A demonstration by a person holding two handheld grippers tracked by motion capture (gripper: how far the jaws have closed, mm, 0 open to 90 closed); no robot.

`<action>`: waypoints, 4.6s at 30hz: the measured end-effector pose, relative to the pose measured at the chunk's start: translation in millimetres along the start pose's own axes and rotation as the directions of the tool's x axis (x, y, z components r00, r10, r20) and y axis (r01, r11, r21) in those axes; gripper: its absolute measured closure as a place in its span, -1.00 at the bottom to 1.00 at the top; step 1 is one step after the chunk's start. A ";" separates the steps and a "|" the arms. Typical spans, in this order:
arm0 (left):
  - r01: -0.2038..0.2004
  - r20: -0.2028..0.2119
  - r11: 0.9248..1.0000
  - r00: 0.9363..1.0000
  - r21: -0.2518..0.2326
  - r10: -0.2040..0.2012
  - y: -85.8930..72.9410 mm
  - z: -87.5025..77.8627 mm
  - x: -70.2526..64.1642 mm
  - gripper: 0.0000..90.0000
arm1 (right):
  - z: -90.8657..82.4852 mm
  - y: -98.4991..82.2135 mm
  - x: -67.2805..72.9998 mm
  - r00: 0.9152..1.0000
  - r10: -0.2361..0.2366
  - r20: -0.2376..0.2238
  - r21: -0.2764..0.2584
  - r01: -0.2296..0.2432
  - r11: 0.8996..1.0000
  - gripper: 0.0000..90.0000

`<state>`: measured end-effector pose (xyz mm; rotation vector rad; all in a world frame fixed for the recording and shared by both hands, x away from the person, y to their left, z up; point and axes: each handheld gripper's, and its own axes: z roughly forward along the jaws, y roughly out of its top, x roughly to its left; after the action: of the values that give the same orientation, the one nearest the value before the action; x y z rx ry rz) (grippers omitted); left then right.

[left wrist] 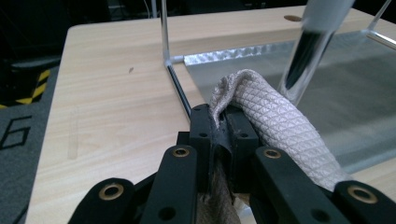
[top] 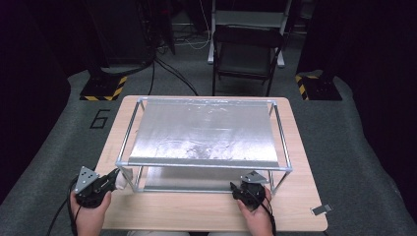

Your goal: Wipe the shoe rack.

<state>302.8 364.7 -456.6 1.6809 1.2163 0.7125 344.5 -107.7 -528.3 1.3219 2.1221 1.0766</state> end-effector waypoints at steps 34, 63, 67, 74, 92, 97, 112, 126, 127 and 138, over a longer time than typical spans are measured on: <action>-0.014 -0.102 0.999 0.995 0.036 0.018 49.5 -22.3 17.1 0.87 | -0.5 0.1 0.0 1.000 -0.011 0.009 0.010 0.011 1.000 0.11; -0.130 0.104 0.989 0.985 -0.076 0.138 109.6 -2.1 -59.1 0.87 | -0.5 0.1 0.0 1.000 -0.011 0.010 0.010 0.011 1.000 0.11; -0.125 0.120 0.990 0.984 -0.057 0.132 104.5 13.0 -72.7 0.87 | -0.5 0.1 0.1 1.000 -0.011 0.010 0.010 0.011 1.000 0.11; -0.171 0.172 0.983 0.969 -0.063 0.179 104.9 26.3 -104.8 0.86 | -0.5 0.1 0.2 1.000 -0.012 0.011 0.010 0.011 1.000 0.11; -0.159 0.079 0.986 0.983 -0.058 0.163 104.7 20.2 -83.7 0.87 | -1.0 0.3 0.7 1.000 -0.013 -0.003 0.009 0.013 1.000 0.11; -0.149 0.180 0.987 0.971 -0.063 0.159 107.5 34.5 -109.7 0.87 | -0.4 -0.2 0.3 1.000 -0.015 -0.004 -0.013 0.015 1.000 0.11; -0.224 0.244 0.973 0.942 -0.059 0.232 115.1 42.6 -139.0 0.87 | -0.4 -0.2 0.5 1.000 -0.016 -0.002 -0.014 0.016 1.000 0.11; -0.135 0.044 0.990 0.990 -0.039 0.137 108.2 11.6 -62.0 0.87 | -0.4 -0.2 0.5 1.000 -0.016 -0.002 -0.014 0.016 1.000 0.11; -0.146 0.054 0.989 0.988 -0.032 0.147 107.9 13.6 -65.9 0.88 | -0.3 -0.2 0.4 1.000 -0.014 -0.009 -0.014 0.013 1.000 0.11; -0.200 0.281 0.978 0.936 -0.062 0.209 115.2 57.1 -156.4 0.87 | -0.9 0.2 0.5 1.000 -0.015 -0.004 0.007 0.015 1.000 0.11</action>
<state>344.0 187.8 -367.1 1.8282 0.8306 0.5827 343.7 -107.6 -527.5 1.3062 2.1369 1.0685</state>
